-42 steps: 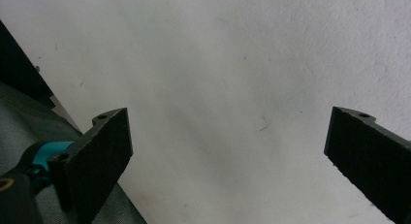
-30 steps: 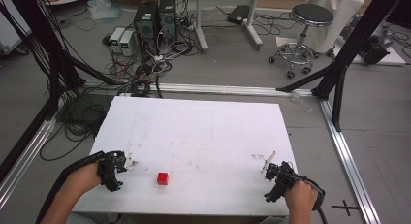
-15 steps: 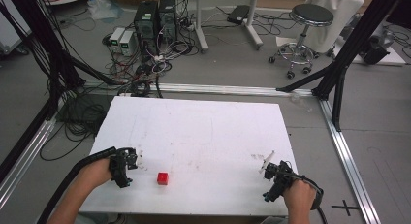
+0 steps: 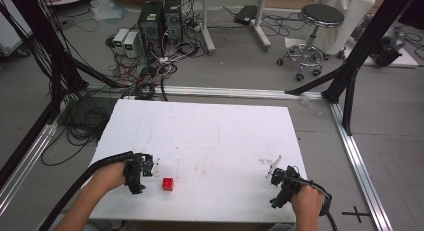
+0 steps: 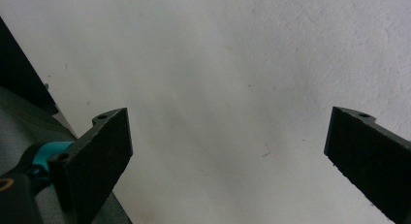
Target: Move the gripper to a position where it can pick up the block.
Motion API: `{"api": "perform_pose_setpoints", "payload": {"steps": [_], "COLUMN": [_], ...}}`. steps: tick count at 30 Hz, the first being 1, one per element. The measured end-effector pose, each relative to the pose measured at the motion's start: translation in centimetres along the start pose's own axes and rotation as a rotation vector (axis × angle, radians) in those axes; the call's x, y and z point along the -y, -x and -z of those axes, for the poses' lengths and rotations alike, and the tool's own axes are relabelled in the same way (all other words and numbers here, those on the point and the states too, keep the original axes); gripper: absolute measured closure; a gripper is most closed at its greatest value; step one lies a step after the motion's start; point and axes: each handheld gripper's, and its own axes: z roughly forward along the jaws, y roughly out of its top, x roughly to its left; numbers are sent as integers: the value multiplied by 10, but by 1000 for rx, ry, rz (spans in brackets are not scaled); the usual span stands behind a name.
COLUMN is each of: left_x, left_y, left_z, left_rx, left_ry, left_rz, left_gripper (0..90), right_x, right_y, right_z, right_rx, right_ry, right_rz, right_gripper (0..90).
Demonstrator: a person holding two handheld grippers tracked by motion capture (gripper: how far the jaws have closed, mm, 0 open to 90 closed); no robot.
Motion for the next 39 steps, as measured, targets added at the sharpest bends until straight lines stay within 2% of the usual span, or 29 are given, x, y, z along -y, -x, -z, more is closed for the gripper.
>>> {"api": "perform_pose_setpoints", "payload": {"steps": [2,13,23,34,39], "left_x": [-8,-35,-55,-68,-74], "left_y": [0,0,1,4,6], "left_z": [0,1,-7,-22,-28], "left_rx": [5,43,87,128,129], "left_ry": [2,7,21,7,-5], "left_rz": [-30,-122,-185,-219,-230], "left_gripper": [254,254,254,254,254], "right_x": [0,2,3,2,2], "right_y": [0,0,0,0,0], "right_z": [0,2,2,1,1], "right_rx": [0,4,-1,0,-1], "right_ry": [1,12,16,15,15], "right_rz": [-1,-6,-7,-8,-10], "right_gripper": [24,24,24,24,25]}}
